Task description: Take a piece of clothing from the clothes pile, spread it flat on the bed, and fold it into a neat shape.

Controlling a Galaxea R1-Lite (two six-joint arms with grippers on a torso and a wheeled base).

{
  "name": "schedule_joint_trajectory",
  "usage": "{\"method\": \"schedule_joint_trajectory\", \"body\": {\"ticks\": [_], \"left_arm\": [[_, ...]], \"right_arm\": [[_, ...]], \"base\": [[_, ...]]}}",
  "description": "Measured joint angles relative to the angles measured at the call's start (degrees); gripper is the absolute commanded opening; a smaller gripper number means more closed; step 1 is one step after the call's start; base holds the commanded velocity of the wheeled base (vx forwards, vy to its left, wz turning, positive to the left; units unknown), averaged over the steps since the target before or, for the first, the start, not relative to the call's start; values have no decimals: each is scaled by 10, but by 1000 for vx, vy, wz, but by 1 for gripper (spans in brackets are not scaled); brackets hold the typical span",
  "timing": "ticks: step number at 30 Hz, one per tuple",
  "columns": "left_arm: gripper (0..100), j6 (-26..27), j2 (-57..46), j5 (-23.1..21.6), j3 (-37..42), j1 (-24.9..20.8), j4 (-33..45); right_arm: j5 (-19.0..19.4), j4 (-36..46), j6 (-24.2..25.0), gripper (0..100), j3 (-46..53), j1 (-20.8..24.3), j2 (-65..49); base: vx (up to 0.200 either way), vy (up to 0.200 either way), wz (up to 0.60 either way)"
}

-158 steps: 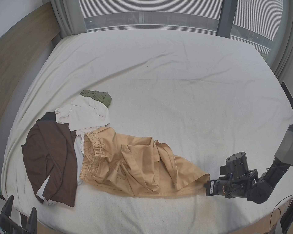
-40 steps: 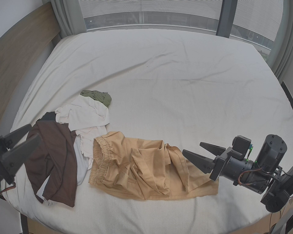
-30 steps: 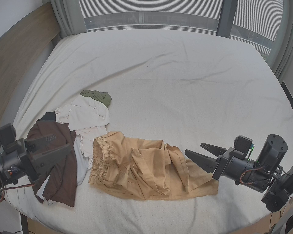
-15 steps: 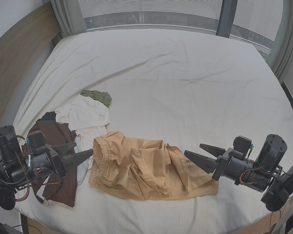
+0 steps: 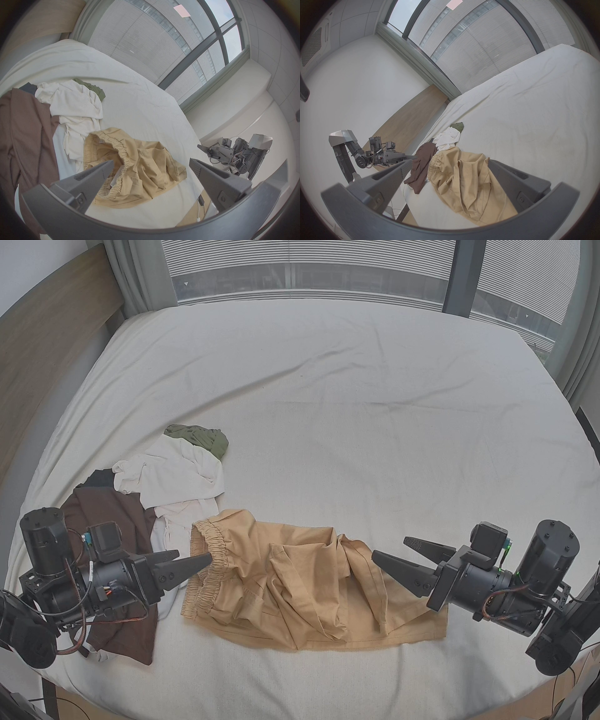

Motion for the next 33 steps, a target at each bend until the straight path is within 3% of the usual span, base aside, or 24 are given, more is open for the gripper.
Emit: {"method": "schedule_joint_trajectory", "body": {"ticks": [11,20,33], "left_arm": [[100,-6,70,4,-1,-5,-73],[100,-54,135,4,-9,-3,-147],[100,-58,187,4,-36,-13,-158]], "right_arm": [[0,-1,0,100,-3,-3,6],[1,-1,0,100,-4,-12,7],[2,0,-1,100,-5,-14,7]], "base": [[0,0,0],[0,0,0],[0,0,0]]}}
